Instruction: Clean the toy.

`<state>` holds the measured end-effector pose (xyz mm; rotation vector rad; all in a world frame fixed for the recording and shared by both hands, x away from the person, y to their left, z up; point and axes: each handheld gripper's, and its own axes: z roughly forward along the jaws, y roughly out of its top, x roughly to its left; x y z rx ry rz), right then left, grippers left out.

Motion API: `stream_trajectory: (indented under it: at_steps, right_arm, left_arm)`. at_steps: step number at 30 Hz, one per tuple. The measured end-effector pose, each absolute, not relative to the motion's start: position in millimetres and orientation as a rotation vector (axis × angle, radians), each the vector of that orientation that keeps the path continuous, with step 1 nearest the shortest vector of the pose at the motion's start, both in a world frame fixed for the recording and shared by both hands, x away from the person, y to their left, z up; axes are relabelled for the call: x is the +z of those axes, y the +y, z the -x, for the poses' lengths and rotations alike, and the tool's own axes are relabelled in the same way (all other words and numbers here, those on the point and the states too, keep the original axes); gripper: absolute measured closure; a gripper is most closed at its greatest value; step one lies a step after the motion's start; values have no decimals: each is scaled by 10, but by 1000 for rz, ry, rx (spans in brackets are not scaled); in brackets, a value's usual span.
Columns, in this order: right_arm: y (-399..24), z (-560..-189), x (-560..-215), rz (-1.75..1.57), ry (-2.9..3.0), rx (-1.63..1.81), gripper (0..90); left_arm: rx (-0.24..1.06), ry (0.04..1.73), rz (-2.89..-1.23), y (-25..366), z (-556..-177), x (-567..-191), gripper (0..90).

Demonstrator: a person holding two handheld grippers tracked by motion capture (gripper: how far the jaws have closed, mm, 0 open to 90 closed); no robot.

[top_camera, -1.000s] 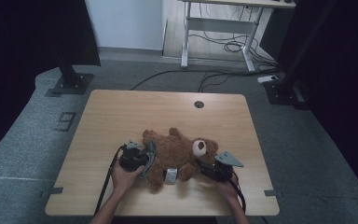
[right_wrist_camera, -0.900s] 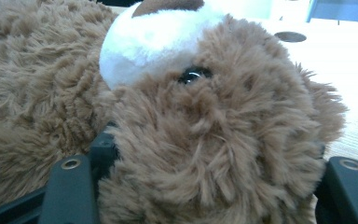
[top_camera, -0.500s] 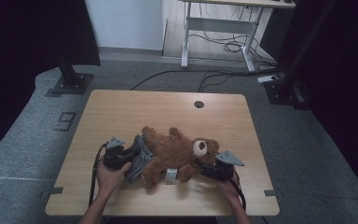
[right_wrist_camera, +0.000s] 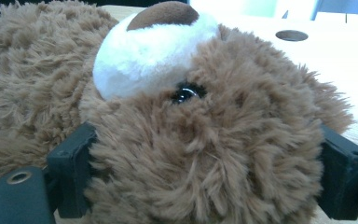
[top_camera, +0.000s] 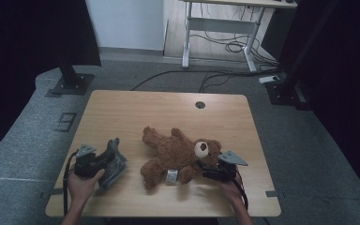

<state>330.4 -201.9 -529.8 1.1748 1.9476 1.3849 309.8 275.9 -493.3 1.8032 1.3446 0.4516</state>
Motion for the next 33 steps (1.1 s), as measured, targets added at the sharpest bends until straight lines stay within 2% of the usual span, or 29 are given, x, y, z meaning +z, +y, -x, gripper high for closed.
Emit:
stream_trajectory:
  at_steps: [7,9,12,16,33]
  right_arm:
    - [-2022,-3305,-5292,-1179,1952,1387,121]
    - [-2024,-3304,-5287,-1183,1952,1388,117]
    - [-2035,-3290,-5270,-1184,1949,1390,110]
    - [-2065,-3260,-5232,-1181,1929,1412,109]
    - [-2464,-3033,-5162,-1254,1853,1438,131]
  left_arm:
    - [458,1432,-1856,2908,-3101,-5136,716]
    - [457,1446,-1861,2898,-3120,-5159,619]
    - [501,1464,-1858,2882,-3132,-5133,416]
    - [554,1436,-1824,2908,-3087,-5017,297]
    - [505,1259,-1870,2476,-3003,-4986,283]
